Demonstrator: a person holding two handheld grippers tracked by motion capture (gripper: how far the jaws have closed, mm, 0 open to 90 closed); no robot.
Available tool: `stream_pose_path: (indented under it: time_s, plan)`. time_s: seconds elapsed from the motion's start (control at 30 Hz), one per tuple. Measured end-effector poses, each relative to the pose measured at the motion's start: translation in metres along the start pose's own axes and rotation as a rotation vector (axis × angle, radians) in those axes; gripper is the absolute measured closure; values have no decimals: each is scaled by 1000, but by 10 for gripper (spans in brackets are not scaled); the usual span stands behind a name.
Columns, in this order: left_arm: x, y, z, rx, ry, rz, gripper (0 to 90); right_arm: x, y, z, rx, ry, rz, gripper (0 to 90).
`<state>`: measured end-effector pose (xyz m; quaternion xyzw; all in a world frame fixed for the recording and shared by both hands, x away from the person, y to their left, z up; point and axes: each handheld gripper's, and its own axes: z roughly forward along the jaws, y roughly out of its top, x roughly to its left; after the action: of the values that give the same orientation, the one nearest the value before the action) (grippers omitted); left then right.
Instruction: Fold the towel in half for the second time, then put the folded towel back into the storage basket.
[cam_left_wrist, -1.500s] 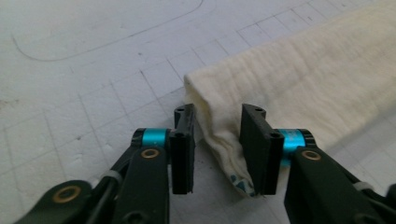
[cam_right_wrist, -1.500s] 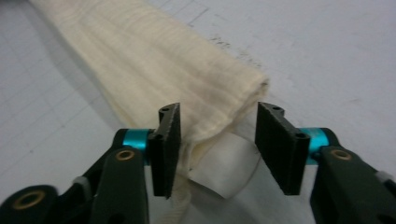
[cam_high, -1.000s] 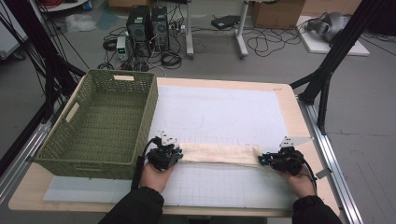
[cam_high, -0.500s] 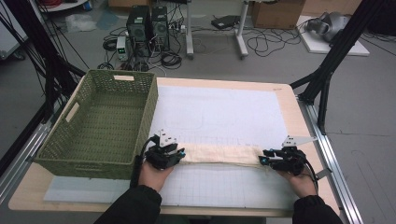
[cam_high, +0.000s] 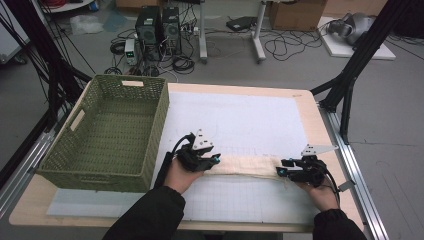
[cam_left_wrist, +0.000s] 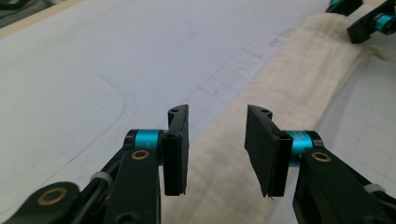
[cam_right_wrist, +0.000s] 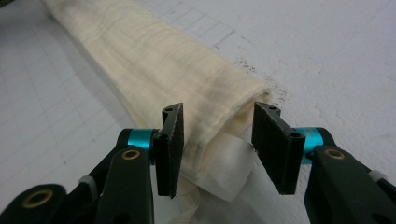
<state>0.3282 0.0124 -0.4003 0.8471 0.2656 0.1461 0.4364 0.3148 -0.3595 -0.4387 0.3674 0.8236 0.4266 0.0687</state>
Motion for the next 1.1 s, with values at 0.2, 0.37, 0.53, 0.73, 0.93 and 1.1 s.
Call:
stream_pose_path:
  time_s: [0.2,0.37,0.53,0.73,0.93,1.1]
  plan:
    - [-8,22,30,58,-114,70,543,-2,3,6,16,7,23,532]
    - [-16,41,53,117,-209,113,501,-3,4,10,51,25,36,613]
    - [-22,56,66,156,-241,190,448,-4,4,14,68,42,31,728]
    - [-16,47,83,245,-272,190,422,-3,9,14,99,54,-26,816]
    - [-16,38,91,331,-322,210,380,-2,9,15,100,51,-35,811]
    - [-15,34,93,326,-355,202,340,-1,9,14,101,50,-38,805]
